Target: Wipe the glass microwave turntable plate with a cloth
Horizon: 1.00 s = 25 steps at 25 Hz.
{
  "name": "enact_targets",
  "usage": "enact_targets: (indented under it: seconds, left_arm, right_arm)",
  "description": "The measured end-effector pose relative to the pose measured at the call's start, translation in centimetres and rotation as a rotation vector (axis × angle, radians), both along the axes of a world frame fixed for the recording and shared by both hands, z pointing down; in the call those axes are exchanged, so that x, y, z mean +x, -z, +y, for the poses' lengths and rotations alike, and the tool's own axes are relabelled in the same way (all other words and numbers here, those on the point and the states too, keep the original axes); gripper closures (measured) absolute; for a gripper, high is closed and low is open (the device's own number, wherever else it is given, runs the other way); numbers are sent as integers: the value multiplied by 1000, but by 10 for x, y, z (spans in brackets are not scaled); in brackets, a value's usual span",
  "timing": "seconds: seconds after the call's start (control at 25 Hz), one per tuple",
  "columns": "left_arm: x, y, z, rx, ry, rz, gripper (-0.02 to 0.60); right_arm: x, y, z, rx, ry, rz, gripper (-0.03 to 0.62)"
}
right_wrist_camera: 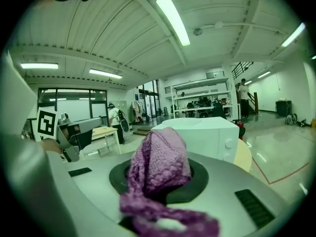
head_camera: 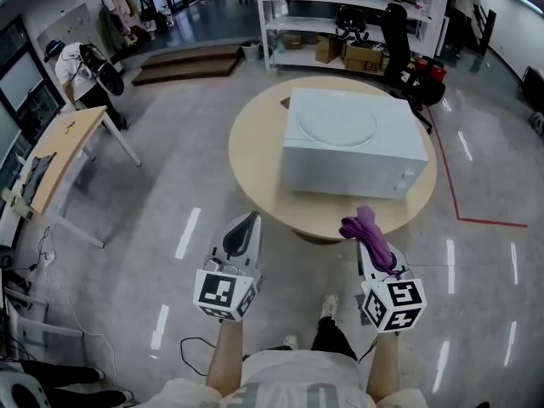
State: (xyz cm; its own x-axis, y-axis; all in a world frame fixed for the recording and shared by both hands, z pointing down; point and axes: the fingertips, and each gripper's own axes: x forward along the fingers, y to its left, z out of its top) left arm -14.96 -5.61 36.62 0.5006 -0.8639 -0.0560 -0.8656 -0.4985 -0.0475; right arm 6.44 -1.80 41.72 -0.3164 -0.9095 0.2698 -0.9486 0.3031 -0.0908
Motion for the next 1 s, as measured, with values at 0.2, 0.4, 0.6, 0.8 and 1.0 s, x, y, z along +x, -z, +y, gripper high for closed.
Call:
enact_targets:
  seconds: [0.2,0.4,0.6,0.8,1.0]
  left_arm:
    - [-8,-1,36,-16,-13,16,578]
    - [-15,5,70,12,-37,21,578]
    - [-2,8,104,17,-47,44,578]
    - [16,3,152,16,-49,58,578]
    - [20,11,215,11,-47,46,578]
  right_arm:
    - [-30,12,34,25,27,-25,546]
    - [-44,35,67,85,11,-41,546]
    - [-35,41,103,101,9,-30,546]
    - [-21,36,161,95,0,-19,546]
    - [-11,40,230,92,-2,12,546]
